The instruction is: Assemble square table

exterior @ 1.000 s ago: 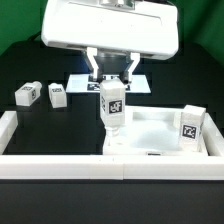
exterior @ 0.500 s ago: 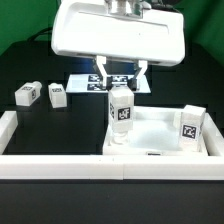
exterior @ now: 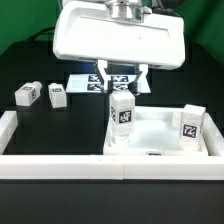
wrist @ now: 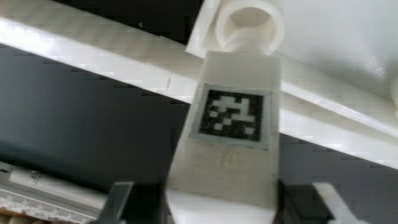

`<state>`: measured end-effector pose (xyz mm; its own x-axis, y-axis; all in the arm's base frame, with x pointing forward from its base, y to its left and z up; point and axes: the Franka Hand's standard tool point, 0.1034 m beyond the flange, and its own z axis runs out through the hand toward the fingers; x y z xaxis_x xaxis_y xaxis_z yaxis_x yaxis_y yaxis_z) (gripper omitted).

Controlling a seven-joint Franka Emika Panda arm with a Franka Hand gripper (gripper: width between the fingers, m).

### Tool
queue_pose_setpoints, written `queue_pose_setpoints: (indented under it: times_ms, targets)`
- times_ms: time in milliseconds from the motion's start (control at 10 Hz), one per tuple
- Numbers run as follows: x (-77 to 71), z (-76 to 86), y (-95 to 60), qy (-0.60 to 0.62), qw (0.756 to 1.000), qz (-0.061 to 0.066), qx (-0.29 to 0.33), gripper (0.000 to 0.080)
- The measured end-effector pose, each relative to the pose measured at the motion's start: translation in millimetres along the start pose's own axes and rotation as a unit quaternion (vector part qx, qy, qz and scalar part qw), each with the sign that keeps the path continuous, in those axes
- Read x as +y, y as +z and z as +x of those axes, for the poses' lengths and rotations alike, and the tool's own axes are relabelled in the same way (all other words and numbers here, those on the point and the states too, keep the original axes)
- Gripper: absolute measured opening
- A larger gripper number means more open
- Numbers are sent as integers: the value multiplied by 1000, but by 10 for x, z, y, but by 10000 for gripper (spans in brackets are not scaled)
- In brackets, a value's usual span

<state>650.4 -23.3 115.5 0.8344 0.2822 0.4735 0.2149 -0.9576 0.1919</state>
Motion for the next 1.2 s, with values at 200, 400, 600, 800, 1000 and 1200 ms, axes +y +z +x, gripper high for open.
queue_pose_setpoints:
  times_ms: [200, 400, 600, 800, 1000, 1200]
  targets:
    - [5, 2, -6, -1, 1000, 0, 0, 291]
    - [45, 18, -73, 0, 1000, -1, 1, 291]
    - [41, 5, -88, 0, 1000, -1, 1, 291]
    - [25, -15, -72, -1, 1000, 0, -1, 291]
    - [1, -60, -27, -2, 1000, 1, -6, 291]
    - [-20, -106, 17, -3, 1000, 3, -10, 291]
